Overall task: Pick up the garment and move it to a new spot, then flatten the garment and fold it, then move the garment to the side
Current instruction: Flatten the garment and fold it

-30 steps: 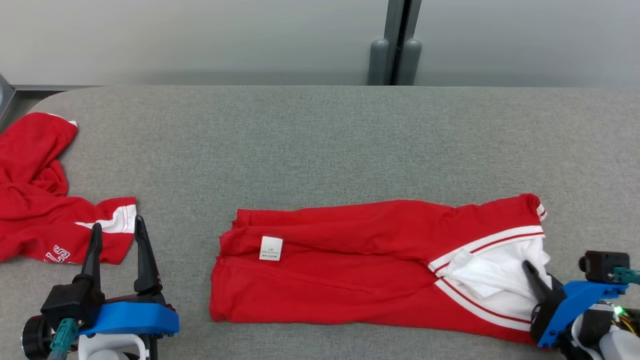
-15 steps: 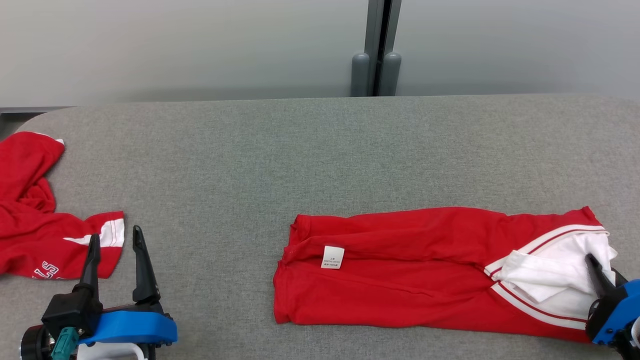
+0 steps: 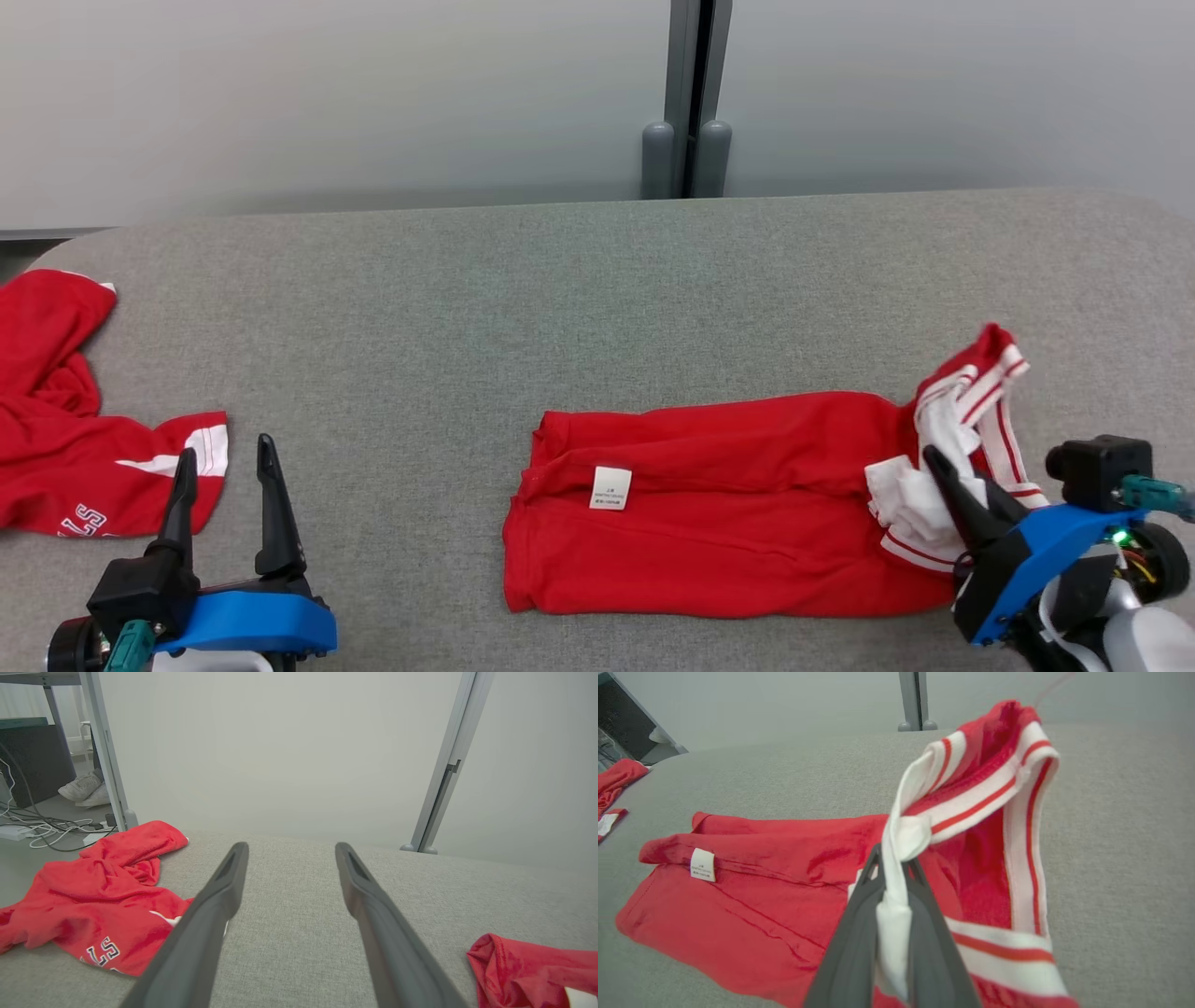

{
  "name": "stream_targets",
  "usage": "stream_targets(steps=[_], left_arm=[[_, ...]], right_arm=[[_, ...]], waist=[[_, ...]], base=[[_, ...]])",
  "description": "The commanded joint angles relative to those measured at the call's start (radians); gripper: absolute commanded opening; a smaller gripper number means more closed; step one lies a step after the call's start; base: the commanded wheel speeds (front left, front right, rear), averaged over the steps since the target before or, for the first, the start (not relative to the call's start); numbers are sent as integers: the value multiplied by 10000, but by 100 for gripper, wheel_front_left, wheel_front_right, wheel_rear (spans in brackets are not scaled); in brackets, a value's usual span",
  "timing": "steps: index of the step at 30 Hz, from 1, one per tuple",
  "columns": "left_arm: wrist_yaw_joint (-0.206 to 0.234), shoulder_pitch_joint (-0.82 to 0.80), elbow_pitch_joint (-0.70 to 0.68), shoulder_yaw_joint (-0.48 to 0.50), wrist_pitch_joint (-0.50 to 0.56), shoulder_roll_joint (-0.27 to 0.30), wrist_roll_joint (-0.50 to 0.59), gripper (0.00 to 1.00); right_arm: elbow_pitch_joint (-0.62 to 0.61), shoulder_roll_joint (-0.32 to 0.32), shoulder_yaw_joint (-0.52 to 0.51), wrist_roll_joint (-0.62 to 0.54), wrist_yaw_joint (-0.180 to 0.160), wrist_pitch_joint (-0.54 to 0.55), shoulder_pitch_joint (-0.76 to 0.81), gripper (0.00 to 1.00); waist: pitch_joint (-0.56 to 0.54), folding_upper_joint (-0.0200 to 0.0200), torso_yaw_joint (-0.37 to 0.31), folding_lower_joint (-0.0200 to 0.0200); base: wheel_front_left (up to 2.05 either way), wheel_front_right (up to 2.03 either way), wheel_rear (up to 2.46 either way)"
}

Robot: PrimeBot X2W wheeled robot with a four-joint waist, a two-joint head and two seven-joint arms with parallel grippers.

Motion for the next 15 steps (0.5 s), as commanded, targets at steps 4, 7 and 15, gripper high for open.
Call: stream_targets(steps=[4,7,15], left_arm=[[-85,92,60,91,-44,-20,75,100],[-147,19,142,70,-44,-37,134,100],[-213,-135,258,-21,-45,-74,183,100]], right_arm=[[-452,317,666,77,1,153,-169,0],[-575,584,1260,131,1,205,-397,0],[-229,1320,2740,403,1,41,-1193,0]], waist=[[-48,0,51,0],[-73,0,134,0],[-109,0,498,0]], base=[[0,0,0],[0,0,0],[0,0,0]])
